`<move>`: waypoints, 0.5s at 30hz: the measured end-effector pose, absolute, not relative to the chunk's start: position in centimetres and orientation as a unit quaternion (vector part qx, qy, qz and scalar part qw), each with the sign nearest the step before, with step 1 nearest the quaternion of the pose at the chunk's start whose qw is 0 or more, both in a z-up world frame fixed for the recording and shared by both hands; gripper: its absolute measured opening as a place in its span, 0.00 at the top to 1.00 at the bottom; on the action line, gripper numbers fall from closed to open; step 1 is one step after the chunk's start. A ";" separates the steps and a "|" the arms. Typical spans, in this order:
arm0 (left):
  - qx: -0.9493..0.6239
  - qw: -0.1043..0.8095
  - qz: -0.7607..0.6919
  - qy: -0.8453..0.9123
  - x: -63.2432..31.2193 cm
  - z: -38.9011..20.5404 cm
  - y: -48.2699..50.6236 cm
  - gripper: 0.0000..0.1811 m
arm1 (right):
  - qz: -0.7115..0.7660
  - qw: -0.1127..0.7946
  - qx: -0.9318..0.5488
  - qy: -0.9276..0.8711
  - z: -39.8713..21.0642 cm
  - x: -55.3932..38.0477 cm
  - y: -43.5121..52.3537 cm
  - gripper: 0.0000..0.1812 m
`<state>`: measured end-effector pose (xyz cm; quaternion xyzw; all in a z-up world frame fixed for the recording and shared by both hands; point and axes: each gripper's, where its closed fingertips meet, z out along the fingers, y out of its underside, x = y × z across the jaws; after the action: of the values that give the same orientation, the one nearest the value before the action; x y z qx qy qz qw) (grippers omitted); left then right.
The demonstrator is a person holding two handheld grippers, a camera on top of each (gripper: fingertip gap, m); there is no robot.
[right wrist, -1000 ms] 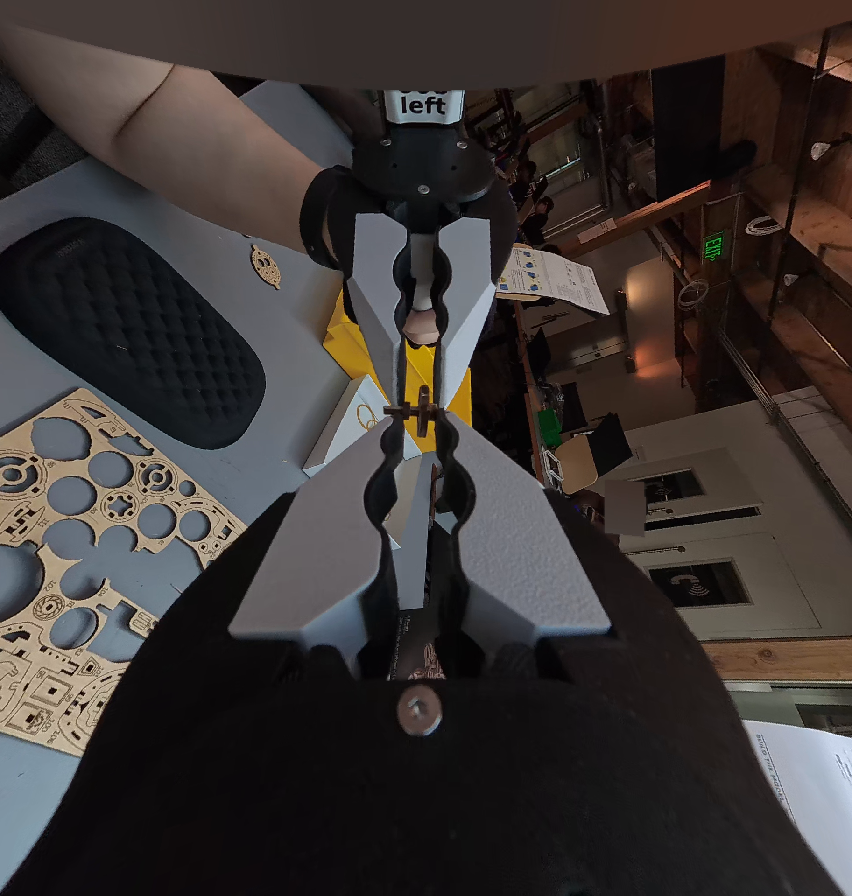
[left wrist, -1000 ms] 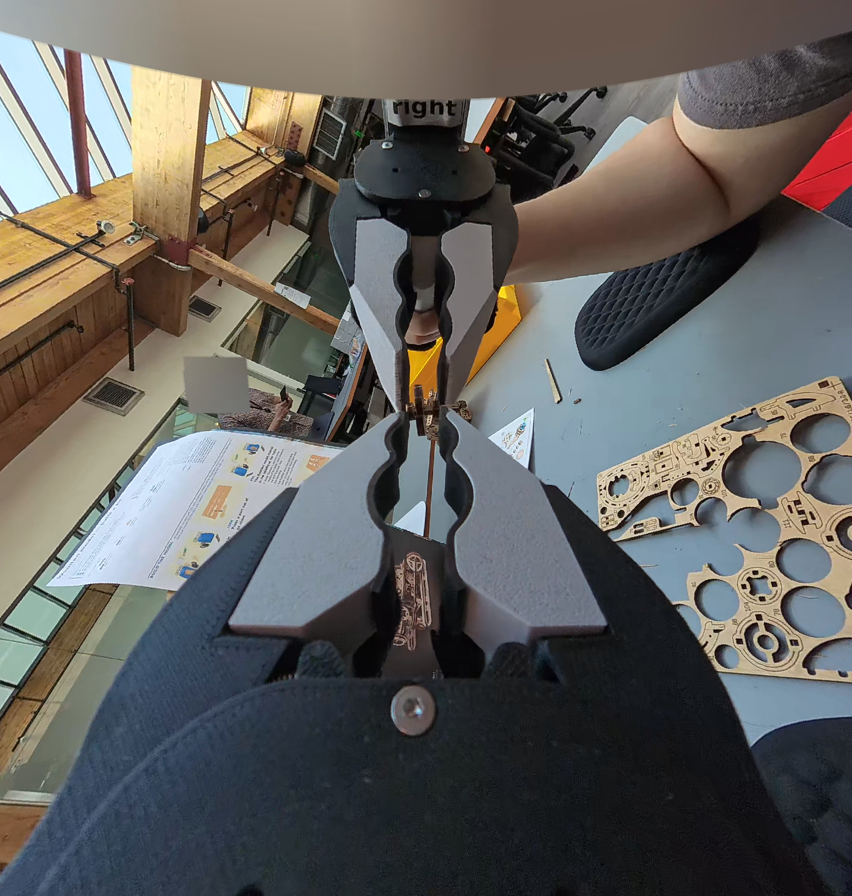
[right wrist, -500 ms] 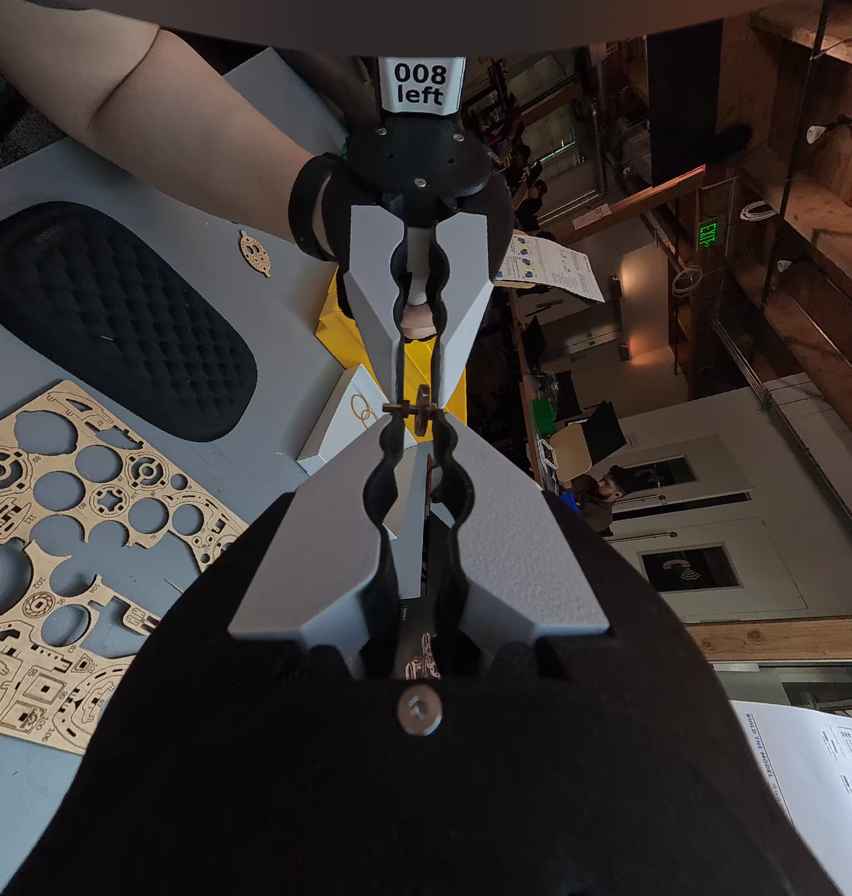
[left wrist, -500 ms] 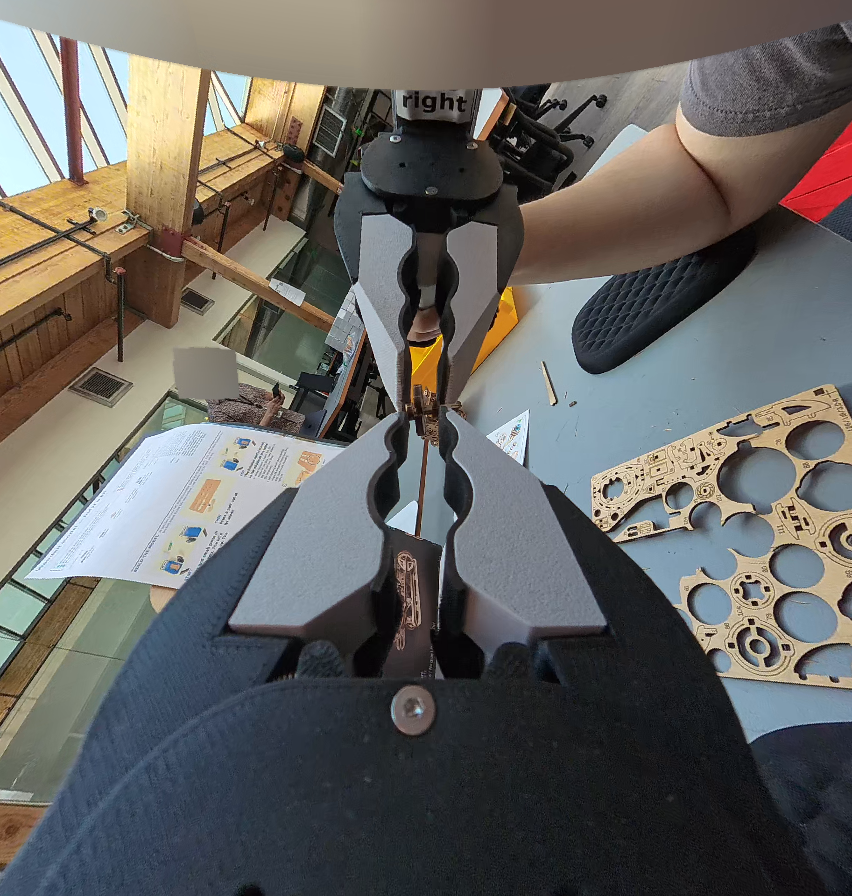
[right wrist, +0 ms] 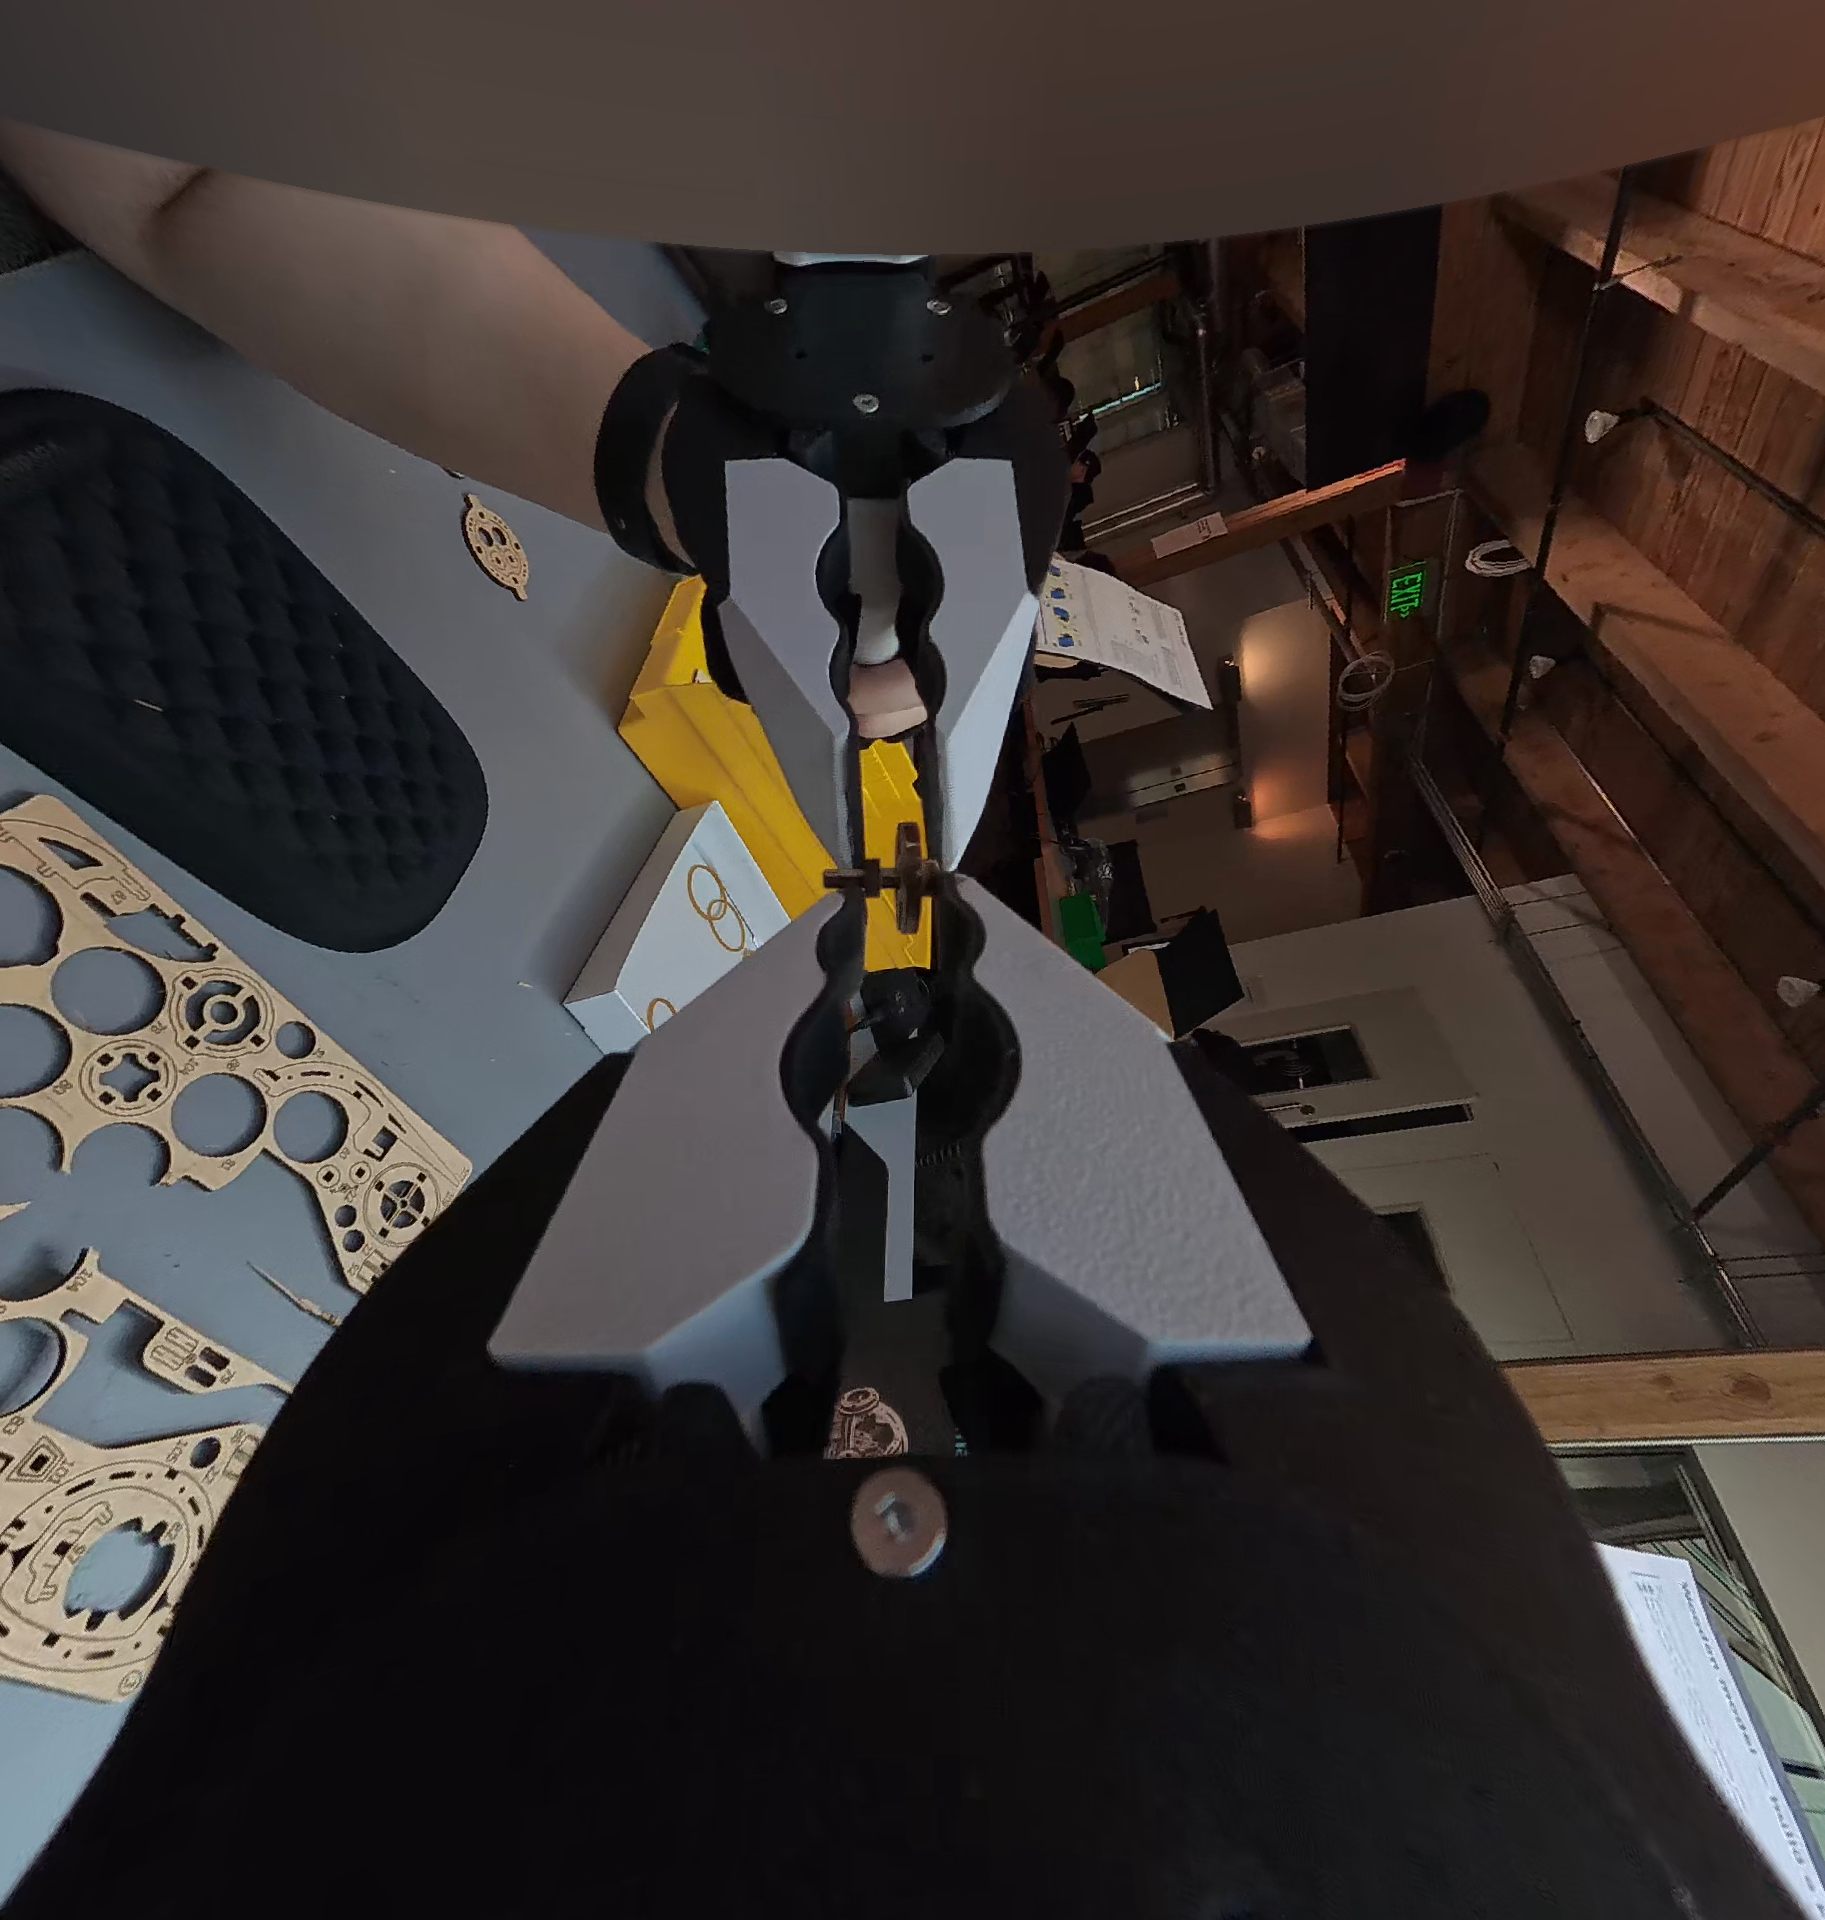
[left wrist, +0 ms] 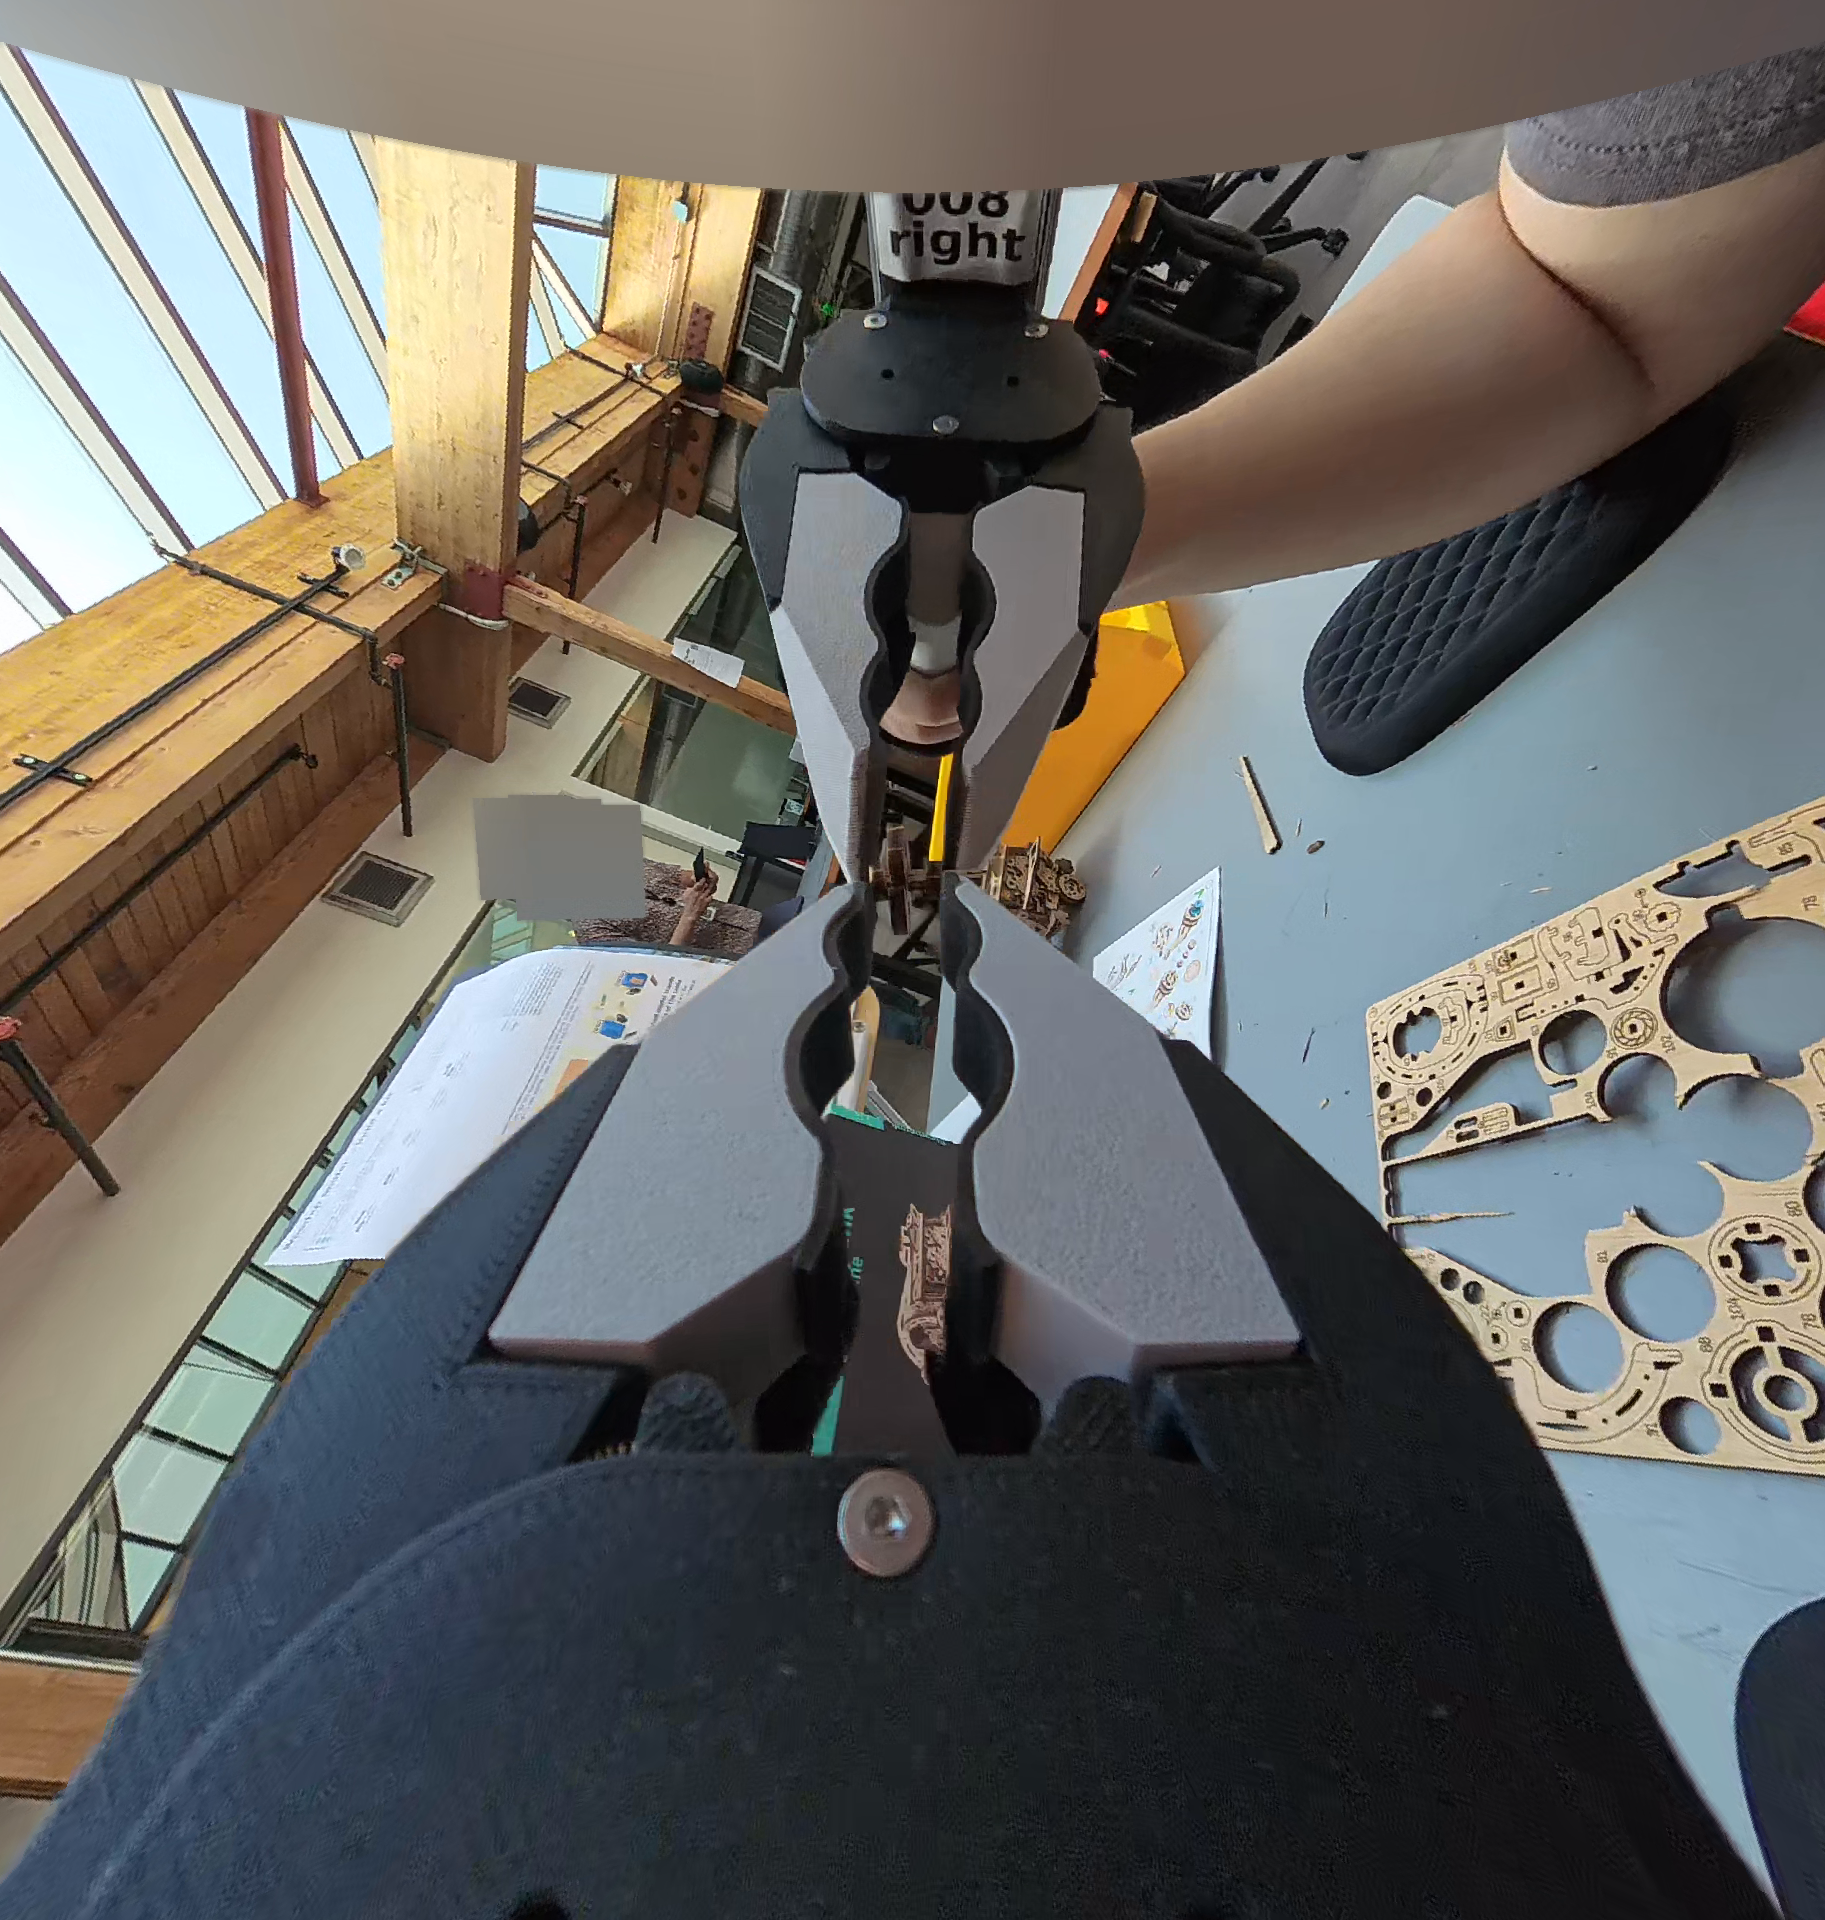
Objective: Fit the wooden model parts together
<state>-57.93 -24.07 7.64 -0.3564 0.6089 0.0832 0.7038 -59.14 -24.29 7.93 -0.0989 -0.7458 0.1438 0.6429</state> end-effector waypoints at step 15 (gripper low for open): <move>-0.267 0.696 0.288 0.602 -58.5 7.9 -23.3 0.94 | 0.438 0.444 -0.279 -0.730 8.2 -58.4 -22.9 0.86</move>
<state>-58.51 -23.26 7.89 -0.2668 0.6017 0.2875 0.6957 -58.40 -22.90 8.19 -0.2792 -0.7297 0.4384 0.4444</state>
